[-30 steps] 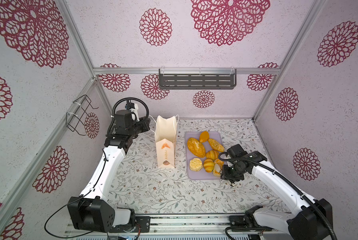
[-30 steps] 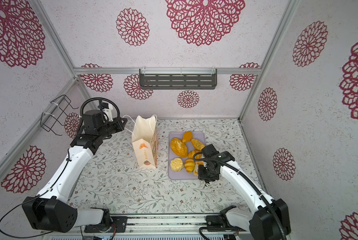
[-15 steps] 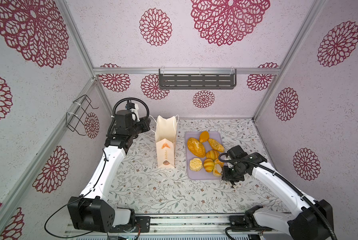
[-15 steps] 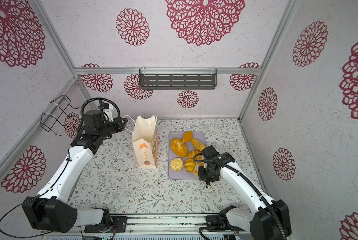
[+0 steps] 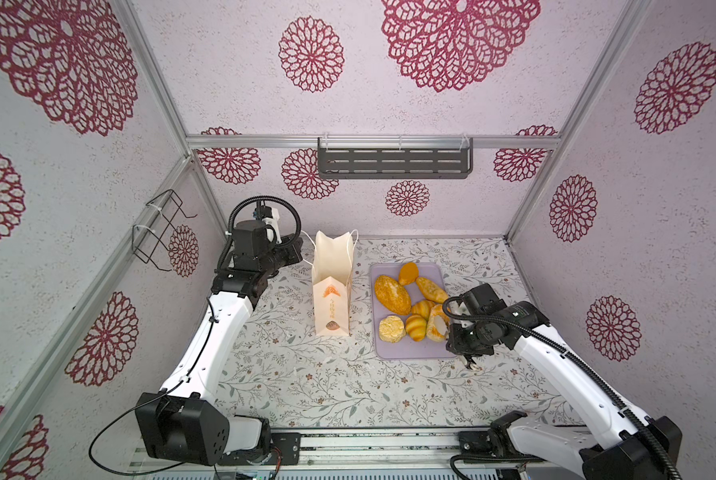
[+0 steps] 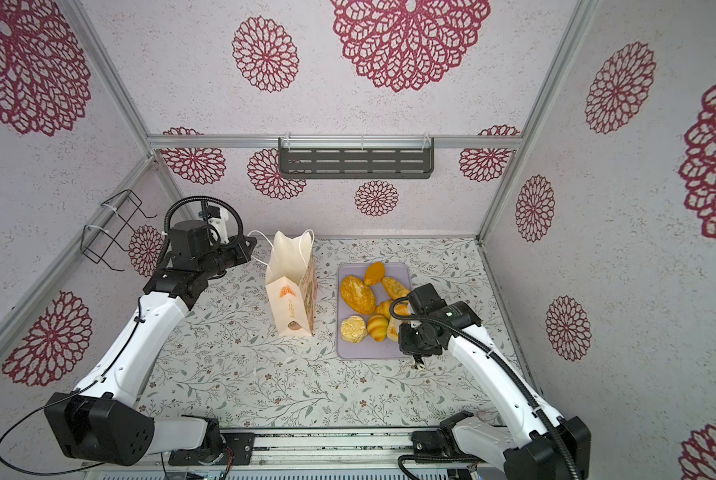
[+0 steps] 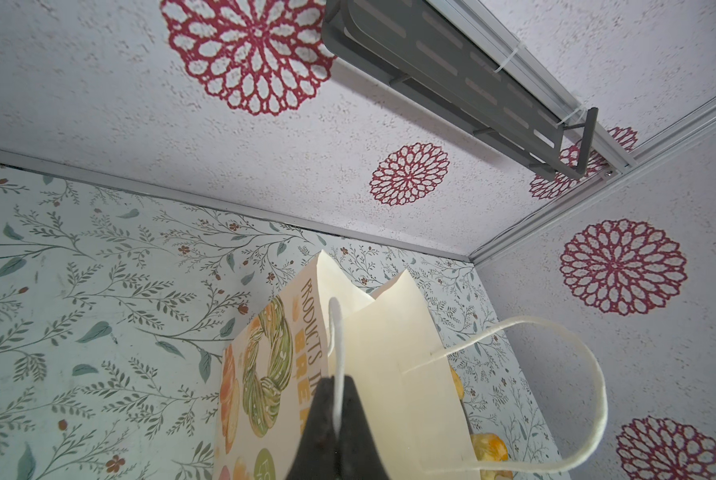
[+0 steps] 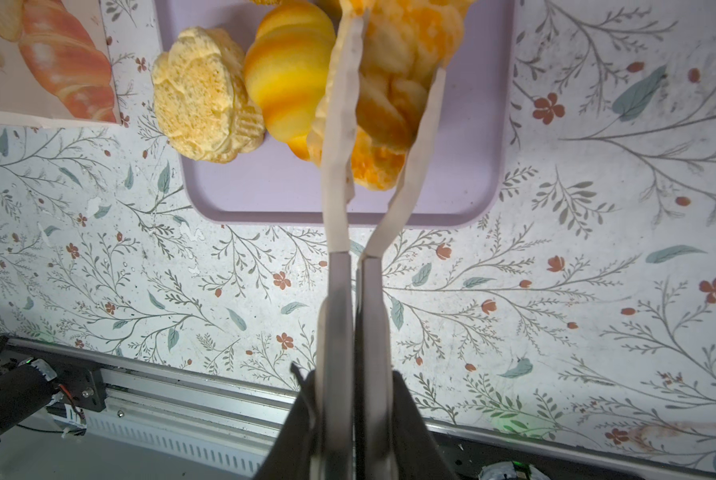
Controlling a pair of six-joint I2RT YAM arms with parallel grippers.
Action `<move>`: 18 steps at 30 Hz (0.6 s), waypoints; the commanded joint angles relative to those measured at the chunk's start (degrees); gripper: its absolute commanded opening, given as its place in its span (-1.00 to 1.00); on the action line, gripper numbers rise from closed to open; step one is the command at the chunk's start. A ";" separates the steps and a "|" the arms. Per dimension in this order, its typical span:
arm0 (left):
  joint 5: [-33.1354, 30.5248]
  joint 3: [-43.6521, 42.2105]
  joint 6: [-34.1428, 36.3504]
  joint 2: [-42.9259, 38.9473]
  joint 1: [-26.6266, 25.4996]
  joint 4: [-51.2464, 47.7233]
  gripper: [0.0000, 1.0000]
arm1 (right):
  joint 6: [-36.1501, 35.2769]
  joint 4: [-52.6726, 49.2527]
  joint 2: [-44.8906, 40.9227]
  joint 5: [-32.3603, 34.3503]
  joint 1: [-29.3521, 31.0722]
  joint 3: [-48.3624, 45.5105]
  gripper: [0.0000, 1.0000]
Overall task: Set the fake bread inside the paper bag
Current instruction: 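Close the tongs on the twisted roll with the right gripper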
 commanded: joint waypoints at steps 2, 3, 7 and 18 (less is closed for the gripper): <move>-0.63 -0.53 0.95 -0.93 -0.43 0.91 -1.00 | -0.40 0.35 -2.14 0.56 0.14 2.22 -0.73; -0.72 -0.51 0.95 -0.98 -0.46 0.87 -1.00 | -0.35 0.45 -2.24 0.69 0.19 2.34 -0.73; -1.29 -0.34 0.73 -0.73 -0.51 0.70 -1.00 | -0.26 1.40 -2.62 0.81 0.14 2.87 -0.74; -1.17 -0.60 0.65 -0.94 -0.60 1.31 -1.00 | 0.09 8.42 -5.05 -0.21 0.16 1.74 -0.77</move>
